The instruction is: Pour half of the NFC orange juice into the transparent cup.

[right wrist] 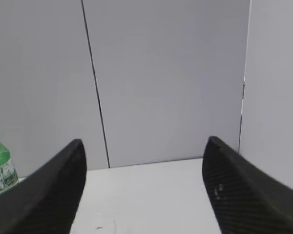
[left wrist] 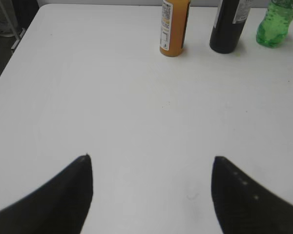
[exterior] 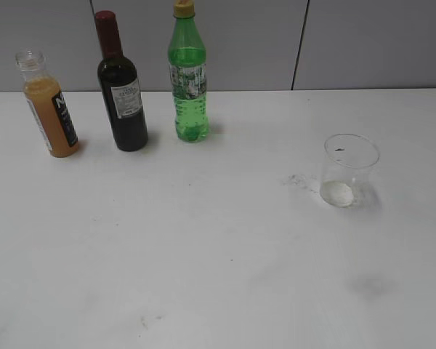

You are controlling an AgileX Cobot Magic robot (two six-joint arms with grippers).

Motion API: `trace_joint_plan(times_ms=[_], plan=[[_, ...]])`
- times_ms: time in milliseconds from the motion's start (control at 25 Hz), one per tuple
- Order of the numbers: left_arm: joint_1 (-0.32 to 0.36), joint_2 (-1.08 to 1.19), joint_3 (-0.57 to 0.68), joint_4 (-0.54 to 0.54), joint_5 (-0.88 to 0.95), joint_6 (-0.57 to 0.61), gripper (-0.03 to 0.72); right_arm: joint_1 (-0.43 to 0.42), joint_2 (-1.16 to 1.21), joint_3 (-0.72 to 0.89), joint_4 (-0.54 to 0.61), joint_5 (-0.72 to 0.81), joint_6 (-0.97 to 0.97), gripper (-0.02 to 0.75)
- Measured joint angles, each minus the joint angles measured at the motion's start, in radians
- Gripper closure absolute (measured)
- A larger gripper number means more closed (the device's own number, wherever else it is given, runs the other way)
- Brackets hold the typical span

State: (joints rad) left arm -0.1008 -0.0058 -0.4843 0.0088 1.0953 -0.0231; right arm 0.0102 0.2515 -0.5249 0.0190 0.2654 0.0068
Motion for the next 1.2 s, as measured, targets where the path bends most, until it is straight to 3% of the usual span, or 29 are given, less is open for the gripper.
trace_joint_plan(times_ms=[280,440,640,800,920,1200], plan=[[0.0,0.0,0.0,0.0,0.0,0.0,0.104,0.0,0.223,0.0,-0.001,-0.144,-0.007,0.168],[0.0,0.0,0.0,0.0,0.0,0.0,0.104,0.0,0.334,0.0,-0.019,-0.343,-0.018,0.168],[0.0,0.0,0.0,0.0,0.0,0.0,0.104,0.011,0.467,0.01,-0.159,-0.511,0.011,0.168],[0.0,0.0,0.0,0.0,0.0,0.0,0.104,0.055,0.571,0.087,-0.316,-0.744,0.139,0.168],[0.0,0.0,0.0,0.0,0.0,0.0,0.104,0.07,0.64,0.135,-0.405,-0.821,0.22,0.168],[0.0,0.0,0.0,0.0,0.0,0.0,0.104,0.07,0.758,0.229,-0.431,-0.895,0.264,0.168]])
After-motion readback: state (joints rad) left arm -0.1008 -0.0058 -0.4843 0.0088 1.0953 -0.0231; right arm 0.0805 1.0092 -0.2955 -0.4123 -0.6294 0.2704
